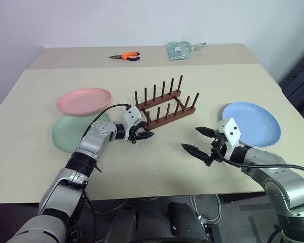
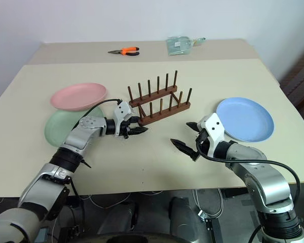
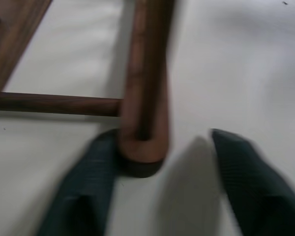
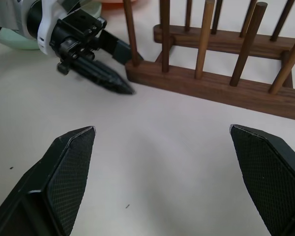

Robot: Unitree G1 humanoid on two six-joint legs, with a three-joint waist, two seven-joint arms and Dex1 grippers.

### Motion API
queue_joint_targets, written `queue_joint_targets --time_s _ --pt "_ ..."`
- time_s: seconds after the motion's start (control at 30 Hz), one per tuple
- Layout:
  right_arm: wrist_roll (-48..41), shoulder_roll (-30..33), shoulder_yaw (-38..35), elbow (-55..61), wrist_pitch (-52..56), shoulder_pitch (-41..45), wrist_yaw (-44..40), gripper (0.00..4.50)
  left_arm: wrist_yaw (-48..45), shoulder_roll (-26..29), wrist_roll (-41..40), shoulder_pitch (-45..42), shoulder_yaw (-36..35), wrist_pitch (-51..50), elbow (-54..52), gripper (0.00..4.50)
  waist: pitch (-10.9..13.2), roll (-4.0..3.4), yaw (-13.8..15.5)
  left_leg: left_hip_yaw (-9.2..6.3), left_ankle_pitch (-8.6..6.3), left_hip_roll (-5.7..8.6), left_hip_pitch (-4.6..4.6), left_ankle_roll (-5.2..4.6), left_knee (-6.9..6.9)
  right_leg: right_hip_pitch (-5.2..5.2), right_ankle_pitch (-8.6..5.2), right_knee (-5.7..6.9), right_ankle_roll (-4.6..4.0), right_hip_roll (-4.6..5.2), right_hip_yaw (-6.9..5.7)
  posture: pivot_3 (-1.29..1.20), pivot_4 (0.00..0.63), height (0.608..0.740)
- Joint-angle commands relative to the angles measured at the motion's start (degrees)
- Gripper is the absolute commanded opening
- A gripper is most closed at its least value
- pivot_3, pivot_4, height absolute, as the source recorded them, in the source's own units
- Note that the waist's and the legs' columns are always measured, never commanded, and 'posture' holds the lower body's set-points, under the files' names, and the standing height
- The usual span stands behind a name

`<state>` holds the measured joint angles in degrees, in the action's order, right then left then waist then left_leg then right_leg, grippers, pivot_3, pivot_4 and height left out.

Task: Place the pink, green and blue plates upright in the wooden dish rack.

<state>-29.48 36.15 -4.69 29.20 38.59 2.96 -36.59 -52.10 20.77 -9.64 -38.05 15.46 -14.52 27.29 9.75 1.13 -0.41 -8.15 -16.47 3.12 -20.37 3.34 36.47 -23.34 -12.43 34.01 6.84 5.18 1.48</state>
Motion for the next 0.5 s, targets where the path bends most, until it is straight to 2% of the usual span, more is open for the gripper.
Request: queue_joint_targets --time_s 0.03,0.1,0.2,0.33,0.5 --pt "-0.29 0.48 -0.85 3.08 -0.22 -0.54 0.37 4.5 0.4 -1.39 1.5 -0.15 -0.56 2.45 1.36 0.76 -0.02 0.02 0.25 0.0 0.0 0.0 0.0 0.0 0.0 0.0 0.0 0.0 0.0 0.0 0.0 0.0 0.15 0.74" --pt "-0.17 1.18 -1.37 3.08 -0.28 -0.97 0.16 4.5 0.82 -2.16 1.97 0.46 -0.83 3.6 0.75 0.73 -0.03 0.0 0.38 0.0 0.0 0.01 0.02 0.0 0.03 0.03 0.0 0.0 0.01 0.0 0.0 0.0 0.15 0.74" --pt "-0.15 3.13 -3.3 2.49 -0.58 -2.01 -0.78 4.5 -3.85 -1.86 -0.55 2.86 -0.71 2.26 -5.28 0.73 -0.03 0.0 0.72 0.0 0.0 0.0 0.01 0.0 0.04 0.02 0.0 0.01 0.01 0.0 0.0 0.0 0.15 0.74" --pt "-0.01 6.1 -6.02 0.74 -1.54 -3.97 -3.05 4.5 -11.72 1.5 -1.17 5.59 1.37 1.82 -13.19 0.73 -0.02 0.0 1.04 0.0 -0.01 0.0 -0.01 -0.01 0.03 0.0 0.05 0.01 -0.08 0.0 0.0 0.0 0.15 0.74" --pt "1.16 7.11 -6.76 -0.89 -3.35 -4.93 -3.94 4.5 -9.71 2.9 4.36 3.19 2.5 5.45 -7.87 0.73 -0.02 0.01 1.12 0.01 -0.01 0.0 0.0 -0.01 0.09 0.04 -0.08 0.02 -0.1 -0.01 0.0 0.0 0.15 0.74"
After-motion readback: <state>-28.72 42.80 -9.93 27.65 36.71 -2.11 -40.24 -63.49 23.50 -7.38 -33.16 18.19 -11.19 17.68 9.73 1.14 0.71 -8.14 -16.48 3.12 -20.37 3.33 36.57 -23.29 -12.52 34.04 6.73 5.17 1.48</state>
